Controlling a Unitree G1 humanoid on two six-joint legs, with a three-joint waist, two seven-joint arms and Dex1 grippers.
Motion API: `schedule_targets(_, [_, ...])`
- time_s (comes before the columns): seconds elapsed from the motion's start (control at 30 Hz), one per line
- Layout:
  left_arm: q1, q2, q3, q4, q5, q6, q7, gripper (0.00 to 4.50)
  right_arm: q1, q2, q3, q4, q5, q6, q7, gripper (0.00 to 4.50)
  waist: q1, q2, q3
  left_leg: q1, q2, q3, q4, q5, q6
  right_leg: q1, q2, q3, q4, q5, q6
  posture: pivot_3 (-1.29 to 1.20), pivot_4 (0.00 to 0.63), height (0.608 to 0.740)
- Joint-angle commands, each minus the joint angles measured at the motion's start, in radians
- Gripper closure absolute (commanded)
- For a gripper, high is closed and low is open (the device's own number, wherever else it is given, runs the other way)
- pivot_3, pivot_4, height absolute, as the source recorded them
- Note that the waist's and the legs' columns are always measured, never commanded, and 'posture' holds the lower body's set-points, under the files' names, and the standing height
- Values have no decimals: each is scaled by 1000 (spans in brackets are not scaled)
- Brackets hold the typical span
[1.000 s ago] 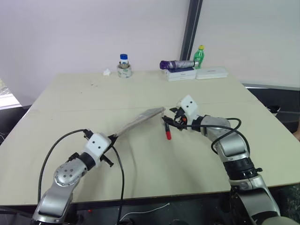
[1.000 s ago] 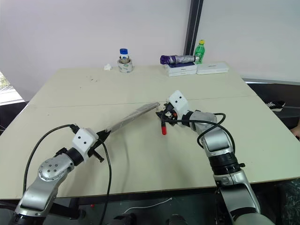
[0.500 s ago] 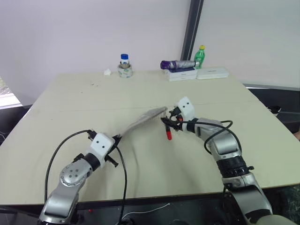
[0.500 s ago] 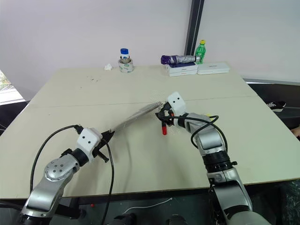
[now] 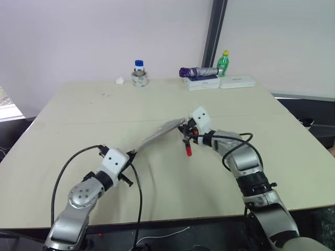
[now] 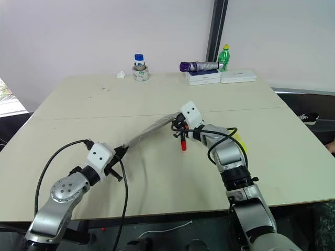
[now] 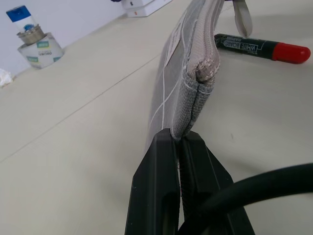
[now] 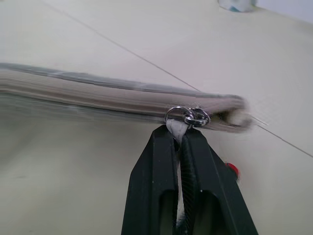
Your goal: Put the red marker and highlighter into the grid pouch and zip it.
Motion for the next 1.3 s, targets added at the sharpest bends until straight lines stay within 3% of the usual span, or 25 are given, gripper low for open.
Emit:
schedule_targets(0.03, [-16, -15, -29, -51, 13, 8, 11, 4500, 4, 18, 70, -127, -1, 5, 31, 4466, 0, 0, 0, 0, 0, 0, 0, 0, 0, 0, 0, 0, 0, 0, 0, 0, 150, 737])
schedule_targets(0.4, [-64, -72, -82, -48, 42, 54, 38, 4500, 61, 40, 266, -397, 42, 83, 146, 4466, 4, 0, 0, 0, 0, -1, 0, 0, 0, 0, 0, -1, -1, 0, 0, 0, 150, 737])
schedule_targets(0.7, [-67, -101, -82, -53, 54, 62, 70, 4500, 49, 57, 259, -408, 50, 125, 146, 4466, 4, 0, 0, 0, 0, -2, 0, 0, 0, 0, 0, -1, -1, 0, 0, 0, 150, 737])
schedule_targets(0.83, [-89, -121, -44, -41, 57, 76, 115, 4500, 64, 4, 208, -451, 104, 182, 182, 2984, 6, 0, 0, 0, 0, -2, 0, 0, 0, 0, 0, -1, -1, 0, 0, 0, 150, 737])
schedule_targets(0.97, [-121, -133, -9, -21, 80, 88, 178, 4500, 76, -27, 106, -438, 84, 191, 85, 892, 9, -1, 0, 0, -1, -2, 0, 0, 0, 1, 0, -1, -1, 0, 0, 0, 150, 737])
schedule_targets(1.17, [-161, -149, 13, 4, 97, 111, 237, 4500, 82, -102, 48, -376, 26, 229, -13, 892, 24, -1, 0, -1, -1, -2, 0, 0, 0, 1, 0, -1, -2, 0, 0, 0, 150, 737])
schedule_targets(1.3, [-180, -136, 4, 28, 115, 127, 236, 4500, 98, -85, -8, -326, 48, 316, -70, 892, 25, -1, 0, -1, -1, -1, 0, 0, 0, 1, 0, -1, -2, 0, 0, 0, 150, 737])
